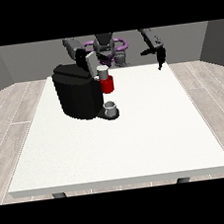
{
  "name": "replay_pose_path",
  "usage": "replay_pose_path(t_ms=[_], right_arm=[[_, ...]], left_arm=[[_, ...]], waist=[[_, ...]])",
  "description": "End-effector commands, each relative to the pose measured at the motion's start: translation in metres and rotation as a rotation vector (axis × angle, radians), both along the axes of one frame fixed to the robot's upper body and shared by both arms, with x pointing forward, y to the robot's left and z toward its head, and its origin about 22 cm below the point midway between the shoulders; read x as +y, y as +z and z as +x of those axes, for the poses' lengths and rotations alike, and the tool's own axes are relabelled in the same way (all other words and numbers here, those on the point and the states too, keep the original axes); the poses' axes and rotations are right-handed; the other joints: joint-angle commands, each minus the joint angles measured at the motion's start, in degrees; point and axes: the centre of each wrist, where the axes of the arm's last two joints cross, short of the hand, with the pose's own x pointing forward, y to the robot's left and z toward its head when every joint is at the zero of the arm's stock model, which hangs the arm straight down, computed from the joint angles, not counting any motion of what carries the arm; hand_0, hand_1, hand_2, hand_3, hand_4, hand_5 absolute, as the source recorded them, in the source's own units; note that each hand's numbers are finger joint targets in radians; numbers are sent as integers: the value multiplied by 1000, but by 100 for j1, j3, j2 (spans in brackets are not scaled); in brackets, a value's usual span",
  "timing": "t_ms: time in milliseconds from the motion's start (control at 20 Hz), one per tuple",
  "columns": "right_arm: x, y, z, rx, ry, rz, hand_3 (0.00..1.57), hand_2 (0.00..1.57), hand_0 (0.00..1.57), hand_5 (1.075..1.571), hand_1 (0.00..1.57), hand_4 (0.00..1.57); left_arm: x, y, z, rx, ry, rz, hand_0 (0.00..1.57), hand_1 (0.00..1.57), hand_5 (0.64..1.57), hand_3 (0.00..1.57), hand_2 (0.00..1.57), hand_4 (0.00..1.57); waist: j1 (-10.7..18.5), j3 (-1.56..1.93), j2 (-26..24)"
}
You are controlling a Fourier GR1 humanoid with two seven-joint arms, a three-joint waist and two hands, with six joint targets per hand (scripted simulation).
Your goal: Insert the coffee pod into the coffee machine and close the lid
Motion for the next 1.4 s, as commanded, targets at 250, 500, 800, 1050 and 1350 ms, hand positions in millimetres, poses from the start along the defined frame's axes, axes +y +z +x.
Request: replay_pose_path(t_ms=[250,500,800,1050,1350], right_arm=[[39,28,5,10,45,-97,0,0,0,1571,0,374],[50,56,5,-67,33,-171,0,0,0,1571,0,421],[79,75,7,-124,113,-172,0,0,0,1571,0,384],[99,69,3,-98,199,-155,0,0,0,1571,0,394],[108,2,-27,-87,324,-221,0,0,0,1571,0,527]], left_arm=[[-11,-9,2,14,-42,-28,0,0,1571,0,0,375],[2,19,29,-17,-59,-18,0,0,1571,0,0,384],[2,26,40,-37,-39,-7,0,0,1571,0,0,347],[-6,-8,16,7,-36,-41,0,0,1571,0,0,293],[-4,-4,19,15,-67,-33,0,0,1571,0,0,353]], waist=[[388,-7,89],[545,-11,308],[477,-3,396],[457,-3,227],[504,-1,105]])
